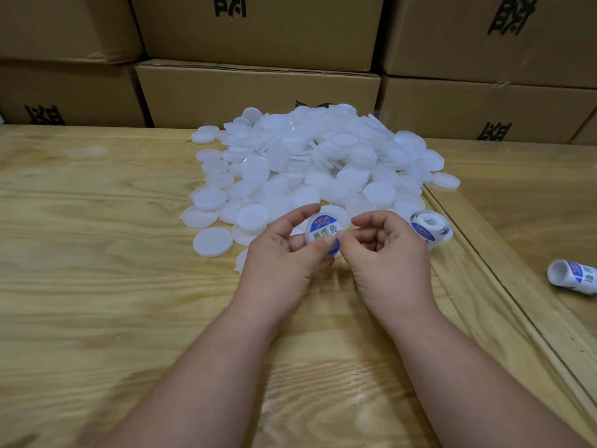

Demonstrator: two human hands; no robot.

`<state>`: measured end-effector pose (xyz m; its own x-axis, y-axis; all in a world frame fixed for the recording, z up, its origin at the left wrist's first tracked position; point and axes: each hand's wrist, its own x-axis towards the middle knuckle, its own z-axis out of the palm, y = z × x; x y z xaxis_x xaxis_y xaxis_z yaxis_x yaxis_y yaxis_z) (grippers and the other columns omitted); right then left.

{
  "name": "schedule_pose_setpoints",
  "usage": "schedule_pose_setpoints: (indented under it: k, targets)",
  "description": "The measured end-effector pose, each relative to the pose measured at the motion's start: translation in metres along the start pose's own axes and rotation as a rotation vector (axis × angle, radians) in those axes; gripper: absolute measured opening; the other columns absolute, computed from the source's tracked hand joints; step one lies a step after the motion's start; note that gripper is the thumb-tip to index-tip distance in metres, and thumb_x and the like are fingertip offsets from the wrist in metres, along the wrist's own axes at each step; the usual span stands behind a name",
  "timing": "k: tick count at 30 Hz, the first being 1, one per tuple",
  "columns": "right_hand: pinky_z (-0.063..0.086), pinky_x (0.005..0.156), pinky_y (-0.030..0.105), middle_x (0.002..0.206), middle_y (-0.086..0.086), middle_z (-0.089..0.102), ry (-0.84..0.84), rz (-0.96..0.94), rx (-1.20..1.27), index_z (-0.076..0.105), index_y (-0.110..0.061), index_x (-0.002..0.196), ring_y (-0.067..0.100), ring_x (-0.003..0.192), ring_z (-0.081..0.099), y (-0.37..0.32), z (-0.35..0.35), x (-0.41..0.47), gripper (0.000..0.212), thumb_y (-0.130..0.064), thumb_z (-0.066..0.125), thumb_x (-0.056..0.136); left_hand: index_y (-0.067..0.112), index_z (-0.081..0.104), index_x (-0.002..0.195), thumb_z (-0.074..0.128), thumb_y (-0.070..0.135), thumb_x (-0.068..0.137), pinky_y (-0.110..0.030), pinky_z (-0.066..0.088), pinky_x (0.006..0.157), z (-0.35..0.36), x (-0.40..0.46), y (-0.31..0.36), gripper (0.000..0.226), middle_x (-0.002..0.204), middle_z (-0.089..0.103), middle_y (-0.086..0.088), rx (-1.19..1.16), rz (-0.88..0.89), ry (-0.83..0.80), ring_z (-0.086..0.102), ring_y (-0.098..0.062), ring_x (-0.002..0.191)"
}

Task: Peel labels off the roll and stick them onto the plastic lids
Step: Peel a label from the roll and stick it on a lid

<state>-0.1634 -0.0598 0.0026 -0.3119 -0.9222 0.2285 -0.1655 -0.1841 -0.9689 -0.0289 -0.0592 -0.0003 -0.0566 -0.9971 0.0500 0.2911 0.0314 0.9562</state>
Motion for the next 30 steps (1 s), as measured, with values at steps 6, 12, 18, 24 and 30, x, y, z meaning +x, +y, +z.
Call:
schedule_pose_setpoints:
  k: [6, 12, 18, 24, 30]
  targets:
    - [0.052, 0.068, 0.015, 0.077, -0.017, 0.070, -0.097, 0.002, 0.054, 0.069, -0.029, 0.100, 0.000, 0.070, 0.063, -0.001, -0.002, 0.001, 0.014, -0.026, 0.077, 0.090, 0.027, 0.075, 0.105, 0.067, 0.012, 0.097, -0.026, 0.060, 0.066, -0.001, 0.001, 0.004, 0.019, 0.082, 0.078, -0.006, -0.029, 0.030, 0.140, 0.077, -0.014, 0.082]
    - [0.051, 0.063, 0.012, 0.070, -0.005, 0.074, -0.185, 0.035, 0.004, 0.072, -0.024, 0.088, 0.000, 0.064, 0.066, -0.004, 0.001, -0.002, 0.010, -0.022, 0.082, 0.085, 0.029, 0.081, 0.096, 0.065, 0.027, 0.099, -0.033, 0.062, 0.070, -0.002, 0.003, 0.002, 0.017, 0.095, 0.080, 0.000, 0.051, 0.033, 0.186, 0.077, -0.017, 0.088]
    - [0.054, 0.065, 0.025, 0.078, 0.006, 0.074, -0.143, 0.065, -0.051, 0.075, -0.024, 0.089, 0.006, 0.061, 0.064, -0.001, 0.000, 0.000, 0.005, -0.025, 0.080, 0.088, 0.033, 0.075, 0.106, 0.066, 0.023, 0.098, -0.045, 0.058, 0.094, -0.009, 0.002, 0.001, 0.016, 0.097, 0.079, -0.002, 0.256, 0.067, 0.137, 0.075, -0.020, 0.094]
    - [0.054, 0.068, 0.027, 0.073, -0.004, 0.078, -0.147, 0.088, 0.008, 0.077, -0.022, 0.084, 0.007, 0.066, 0.073, 0.002, 0.001, 0.000, 0.005, -0.023, 0.078, 0.089, 0.034, 0.066, 0.118, 0.089, 0.009, 0.074, -0.026, 0.058, 0.086, -0.020, -0.006, 0.003, 0.055, 0.099, 0.079, 0.008, 0.321, 0.038, 0.004, 0.075, -0.012, 0.094]
    - [0.054, 0.059, 0.023, 0.071, -0.001, 0.077, -0.258, 0.055, 0.052, 0.081, -0.026, 0.086, 0.008, 0.061, 0.069, 0.000, 0.003, -0.007, 0.010, -0.024, 0.074, 0.093, 0.043, 0.061, 0.130, 0.092, 0.046, 0.061, -0.007, 0.050, 0.078, -0.031, -0.015, 0.013, 0.076, 0.102, 0.068, 0.035, 0.726, 0.122, 0.035, 0.066, 0.012, 0.089]
